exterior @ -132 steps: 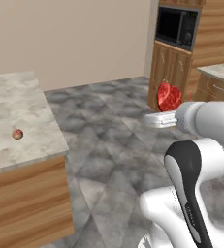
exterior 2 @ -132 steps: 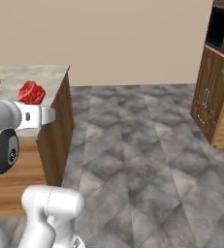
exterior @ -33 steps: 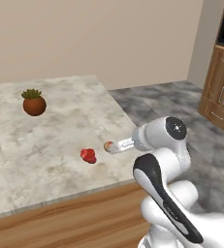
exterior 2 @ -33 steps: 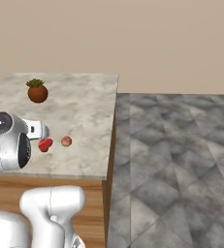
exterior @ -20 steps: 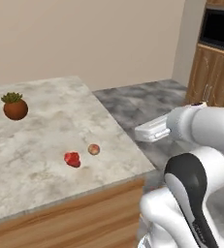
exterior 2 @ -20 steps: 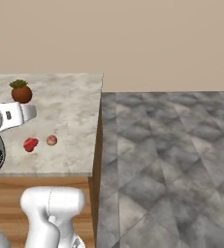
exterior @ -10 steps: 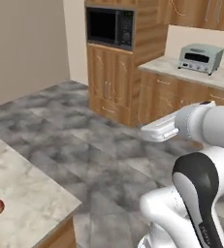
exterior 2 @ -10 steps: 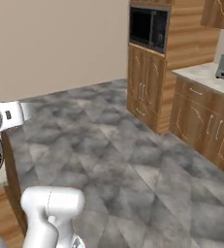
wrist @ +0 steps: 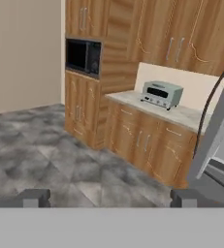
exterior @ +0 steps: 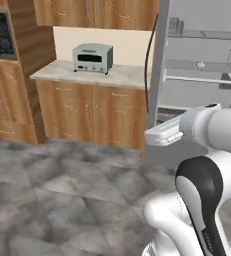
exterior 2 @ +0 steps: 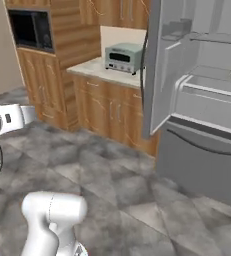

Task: Open the fridge, remove the peach, garlic, and steak, and place them on any counter.

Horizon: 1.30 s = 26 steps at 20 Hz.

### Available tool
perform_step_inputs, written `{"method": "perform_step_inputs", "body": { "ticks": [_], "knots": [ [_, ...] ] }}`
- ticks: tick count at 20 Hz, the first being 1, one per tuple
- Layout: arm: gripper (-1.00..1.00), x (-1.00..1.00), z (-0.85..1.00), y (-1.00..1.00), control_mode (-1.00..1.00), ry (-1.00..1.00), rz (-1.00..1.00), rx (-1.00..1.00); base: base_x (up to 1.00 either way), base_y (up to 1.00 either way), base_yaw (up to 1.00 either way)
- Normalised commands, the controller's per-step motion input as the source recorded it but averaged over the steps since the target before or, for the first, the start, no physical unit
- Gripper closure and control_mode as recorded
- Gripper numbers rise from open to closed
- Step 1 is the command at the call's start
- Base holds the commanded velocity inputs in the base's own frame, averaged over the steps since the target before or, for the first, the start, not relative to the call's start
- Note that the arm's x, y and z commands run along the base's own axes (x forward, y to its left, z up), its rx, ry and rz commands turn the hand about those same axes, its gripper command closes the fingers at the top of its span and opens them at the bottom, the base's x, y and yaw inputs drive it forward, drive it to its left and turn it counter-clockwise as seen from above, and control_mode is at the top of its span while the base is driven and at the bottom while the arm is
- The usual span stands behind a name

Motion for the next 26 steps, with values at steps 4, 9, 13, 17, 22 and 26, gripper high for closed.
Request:
{"method": "perform_step_inputs", "body": {
  "ticks": [4, 9, 13, 17, 22, 26],
  "knots": [
    [-1.00, 0.00, 0.00, 0.00, 1.00, 0.00, 0.00, 0.00, 0.00, -0.90, -0.72],
    [-1.00, 0.00, 0.00, 0.00, 1.00, 0.00, 0.00, 0.00, 0.29, -0.74, -0.71],
    [-1.00, 0.00, 0.00, 0.00, 1.00, 0.00, 0.00, 0.00, 0.88, 0.01, -0.54],
    [-1.00, 0.00, 0.00, 0.00, 1.00, 0.00, 0.00, 0.00, 1.00, 0.44, -0.23],
    [-1.00, 0.00, 0.00, 0.00, 1.00, 0.00, 0.00, 0.00, 1.00, 0.03, -0.13],
    [-1.00, 0.00, 0.00, 0.00, 1.00, 0.00, 0.00, 0.00, 1.00, 0.00, -0.07]
  ]
}}
